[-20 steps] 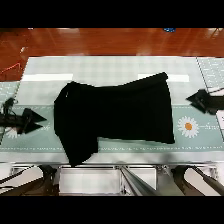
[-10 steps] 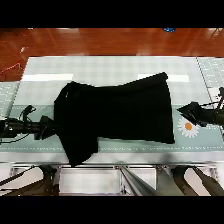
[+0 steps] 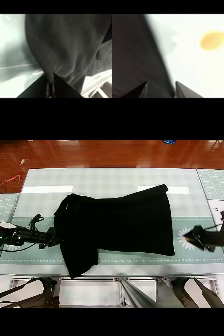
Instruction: Fold the shirts.
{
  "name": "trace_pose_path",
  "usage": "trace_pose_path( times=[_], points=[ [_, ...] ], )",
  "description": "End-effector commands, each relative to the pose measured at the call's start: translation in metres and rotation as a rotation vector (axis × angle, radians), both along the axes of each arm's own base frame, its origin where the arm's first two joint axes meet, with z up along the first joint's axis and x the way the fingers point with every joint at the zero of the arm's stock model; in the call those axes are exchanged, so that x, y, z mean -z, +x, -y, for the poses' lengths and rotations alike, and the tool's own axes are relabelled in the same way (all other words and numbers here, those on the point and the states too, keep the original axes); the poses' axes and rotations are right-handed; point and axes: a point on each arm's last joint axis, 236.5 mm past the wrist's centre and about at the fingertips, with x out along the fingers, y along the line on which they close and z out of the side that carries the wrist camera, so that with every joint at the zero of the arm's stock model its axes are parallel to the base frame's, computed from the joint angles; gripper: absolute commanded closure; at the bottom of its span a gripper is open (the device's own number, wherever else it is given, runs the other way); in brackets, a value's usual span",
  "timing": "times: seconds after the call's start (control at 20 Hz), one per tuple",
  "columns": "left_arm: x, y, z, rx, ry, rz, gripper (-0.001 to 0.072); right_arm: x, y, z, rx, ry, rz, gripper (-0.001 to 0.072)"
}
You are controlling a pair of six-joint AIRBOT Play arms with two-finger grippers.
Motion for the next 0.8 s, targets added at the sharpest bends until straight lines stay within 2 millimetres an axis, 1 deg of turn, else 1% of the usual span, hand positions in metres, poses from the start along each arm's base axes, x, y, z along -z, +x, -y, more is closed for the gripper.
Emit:
trace_pose_path(
  times=[0.0,0.05,0.15,0.25,0.3,0.4,0.55,0.65,0.75],
  points=[
    [0.000,0.003,0.000,0.002,0.005,0.010,0.0682,0.018,-0.051,-0.012,-0.025,0.054,-0.187,0.0307],
    [0.000,0.003,0.000,0.002,0.005,0.010,0.0682,0.023,-0.053,-0.022,-0.023,0.085,-0.195,0.0307],
    [0.000,0.004,-0.001,-0.001,0.009,0.013,0.0682,0.028,-0.058,-0.035,-0.084,0.097,-0.220,0.0307],
    [0.000,0.004,-0.001,-0.001,0.008,0.012,0.0682,0.031,-0.059,-0.043,-0.133,0.098,-0.236,0.0307],
    [0.000,0.004,0.000,0.000,0.008,0.012,0.0682,0.032,-0.057,-0.046,-0.129,0.116,-0.240,0.0307],
    [0.000,0.004,0.000,0.000,0.008,0.012,0.0682,0.036,-0.046,-0.052,-0.113,0.161,-0.217,0.0307],
    [0.000,0.004,0.000,-0.001,0.008,0.012,0.0682,0.045,-0.031,-0.056,-0.069,0.204,-0.194,0.0307],
    [0.000,0.004,-0.001,-0.001,0.010,0.013,0.0682,0.047,-0.020,-0.067,-0.065,0.269,-0.168,0.0307],
    [0.001,0.005,-0.001,-0.003,0.011,0.014,0.0682,0.055,-0.015,-0.072,-0.080,0.267,-0.176,0.0307]
  ],
)
